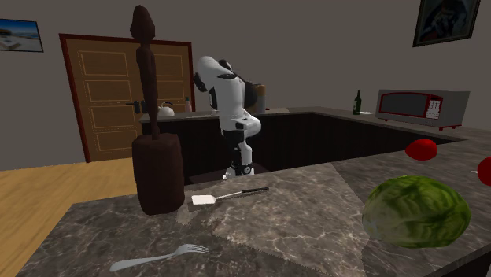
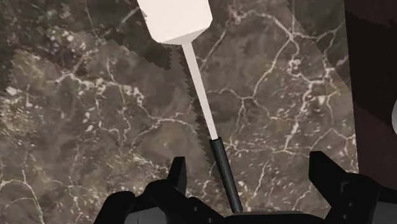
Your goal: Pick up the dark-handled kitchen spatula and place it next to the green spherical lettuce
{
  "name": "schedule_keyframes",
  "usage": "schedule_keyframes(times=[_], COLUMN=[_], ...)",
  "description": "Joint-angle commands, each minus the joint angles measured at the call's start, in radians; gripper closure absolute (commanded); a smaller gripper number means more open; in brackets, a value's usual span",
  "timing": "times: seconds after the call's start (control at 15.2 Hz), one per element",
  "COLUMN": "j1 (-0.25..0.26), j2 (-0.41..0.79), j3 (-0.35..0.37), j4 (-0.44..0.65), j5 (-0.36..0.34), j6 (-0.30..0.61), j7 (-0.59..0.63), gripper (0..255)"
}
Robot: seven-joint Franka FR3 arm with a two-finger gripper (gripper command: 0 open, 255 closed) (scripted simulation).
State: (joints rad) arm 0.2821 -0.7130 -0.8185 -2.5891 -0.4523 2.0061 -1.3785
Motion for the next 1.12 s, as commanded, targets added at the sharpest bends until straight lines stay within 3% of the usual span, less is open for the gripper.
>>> schedule_keyframes(times=[0.0, 0.13, 0.66, 1.06], j1=[0.055, 0.119, 0.162, 0.162], j2=[0.059, 0.121, 0.191, 0.191], j3=[-0.085, -0.165, -0.249, -0.249], j4=[0.020, 0.050, -0.003, -0.003], j5=[-0.030, -0.041, -0.050, -0.050], j6=[0.051, 0.095, 0.223, 0.223], j7=[-0.130, -0.235, -0.243, -0.243], gripper=[0, 0, 0, 0])
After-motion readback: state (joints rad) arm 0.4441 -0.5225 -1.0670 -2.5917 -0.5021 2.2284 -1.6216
